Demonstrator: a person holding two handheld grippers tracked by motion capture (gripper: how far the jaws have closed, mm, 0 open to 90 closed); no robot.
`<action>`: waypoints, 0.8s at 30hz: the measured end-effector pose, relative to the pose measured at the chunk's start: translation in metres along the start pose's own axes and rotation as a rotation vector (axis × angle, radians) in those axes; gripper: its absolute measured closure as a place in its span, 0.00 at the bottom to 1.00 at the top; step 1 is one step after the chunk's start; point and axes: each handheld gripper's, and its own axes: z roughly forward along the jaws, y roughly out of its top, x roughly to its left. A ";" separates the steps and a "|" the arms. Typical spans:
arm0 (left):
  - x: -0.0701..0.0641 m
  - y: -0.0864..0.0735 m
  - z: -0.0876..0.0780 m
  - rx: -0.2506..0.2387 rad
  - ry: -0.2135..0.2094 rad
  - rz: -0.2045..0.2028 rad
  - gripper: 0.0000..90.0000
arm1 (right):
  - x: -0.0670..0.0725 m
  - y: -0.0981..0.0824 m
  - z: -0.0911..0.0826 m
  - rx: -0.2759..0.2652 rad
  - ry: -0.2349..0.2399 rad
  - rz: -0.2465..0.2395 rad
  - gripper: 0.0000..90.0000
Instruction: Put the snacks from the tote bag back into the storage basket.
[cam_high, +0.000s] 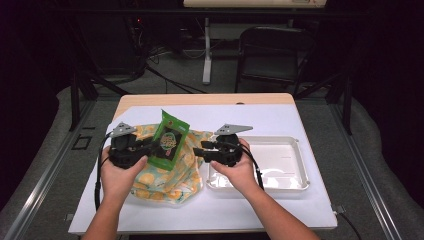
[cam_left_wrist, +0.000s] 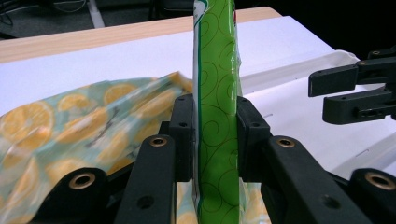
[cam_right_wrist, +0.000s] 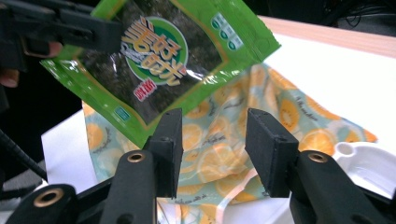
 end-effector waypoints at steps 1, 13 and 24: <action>-0.002 0.003 0.003 -0.002 -0.005 0.001 0.81 | -0.003 0.000 -0.003 -0.008 0.003 0.007 0.63; -0.032 0.024 0.024 -0.031 -0.063 0.036 0.81 | -0.018 -0.003 -0.018 -0.048 0.016 0.068 0.57; -0.052 0.034 0.037 -0.045 -0.116 0.061 0.81 | -0.035 -0.010 -0.019 -0.061 0.035 0.171 0.54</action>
